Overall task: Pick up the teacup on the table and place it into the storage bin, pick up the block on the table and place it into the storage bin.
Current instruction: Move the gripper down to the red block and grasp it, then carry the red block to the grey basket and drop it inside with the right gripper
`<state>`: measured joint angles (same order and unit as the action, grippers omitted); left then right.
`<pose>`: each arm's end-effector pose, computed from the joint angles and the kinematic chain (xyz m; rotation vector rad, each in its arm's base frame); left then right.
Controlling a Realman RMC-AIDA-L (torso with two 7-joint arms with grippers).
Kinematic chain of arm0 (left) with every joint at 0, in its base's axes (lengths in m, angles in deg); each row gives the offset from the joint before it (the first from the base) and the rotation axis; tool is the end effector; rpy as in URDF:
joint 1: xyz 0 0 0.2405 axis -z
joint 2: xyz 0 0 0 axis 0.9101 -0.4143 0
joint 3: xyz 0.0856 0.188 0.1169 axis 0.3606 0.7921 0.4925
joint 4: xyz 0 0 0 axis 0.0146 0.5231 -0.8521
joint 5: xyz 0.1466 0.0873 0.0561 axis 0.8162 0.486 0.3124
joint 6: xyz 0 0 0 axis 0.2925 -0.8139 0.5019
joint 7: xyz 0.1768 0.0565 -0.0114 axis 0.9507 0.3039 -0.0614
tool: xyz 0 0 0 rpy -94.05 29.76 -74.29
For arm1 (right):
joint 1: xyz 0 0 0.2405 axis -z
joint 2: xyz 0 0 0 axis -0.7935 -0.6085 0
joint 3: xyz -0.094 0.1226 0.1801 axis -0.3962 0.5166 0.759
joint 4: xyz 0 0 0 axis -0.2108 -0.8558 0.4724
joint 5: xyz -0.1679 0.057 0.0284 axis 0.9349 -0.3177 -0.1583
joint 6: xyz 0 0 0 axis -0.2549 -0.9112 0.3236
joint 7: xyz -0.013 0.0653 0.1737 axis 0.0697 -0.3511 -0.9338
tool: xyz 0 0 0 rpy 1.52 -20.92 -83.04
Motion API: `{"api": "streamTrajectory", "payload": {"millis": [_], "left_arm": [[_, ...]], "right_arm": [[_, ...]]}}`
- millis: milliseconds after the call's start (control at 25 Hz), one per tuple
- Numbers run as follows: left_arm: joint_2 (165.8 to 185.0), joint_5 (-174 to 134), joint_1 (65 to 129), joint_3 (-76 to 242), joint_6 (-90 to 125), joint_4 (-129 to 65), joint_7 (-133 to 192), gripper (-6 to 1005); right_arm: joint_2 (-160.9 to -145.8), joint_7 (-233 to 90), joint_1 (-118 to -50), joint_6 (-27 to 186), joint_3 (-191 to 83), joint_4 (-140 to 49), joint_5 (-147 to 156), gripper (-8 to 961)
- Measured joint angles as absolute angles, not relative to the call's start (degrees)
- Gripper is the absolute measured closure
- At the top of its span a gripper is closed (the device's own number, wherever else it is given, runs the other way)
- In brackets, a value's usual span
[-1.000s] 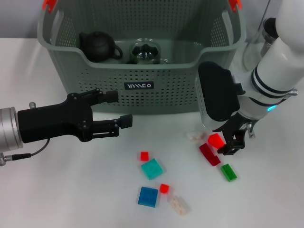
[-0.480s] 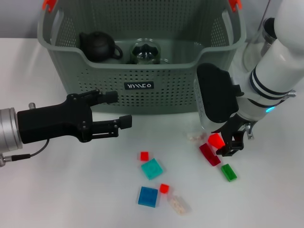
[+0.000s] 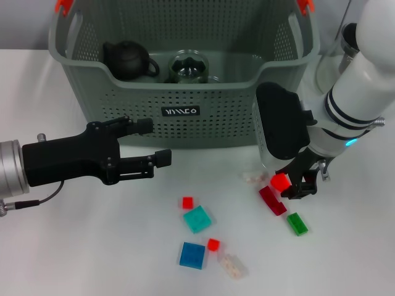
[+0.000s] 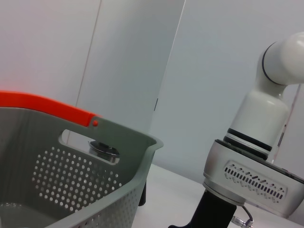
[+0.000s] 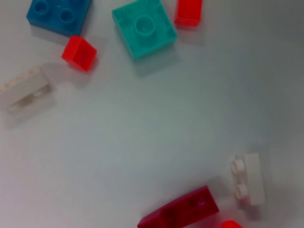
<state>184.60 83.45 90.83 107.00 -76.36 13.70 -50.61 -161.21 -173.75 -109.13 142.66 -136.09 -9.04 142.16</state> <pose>-0.2032 0.2832 -0.0069 -2.6480 -0.6306 -0.9219 0.1933 0.3573 -0.0959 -2.8869 -0.2656 -0.9925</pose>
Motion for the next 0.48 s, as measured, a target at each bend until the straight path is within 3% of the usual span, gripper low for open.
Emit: {"api": "streamTrajectory", "payload": {"millis": [480], "left_arm": [[184.6,83.3,90.8,106.9,-76.4,13.7,-50.6,139]], "right_arm": [[-161.1,-173.7,-109.1,143.3,-136.1,-8.4,142.3,506]]}}
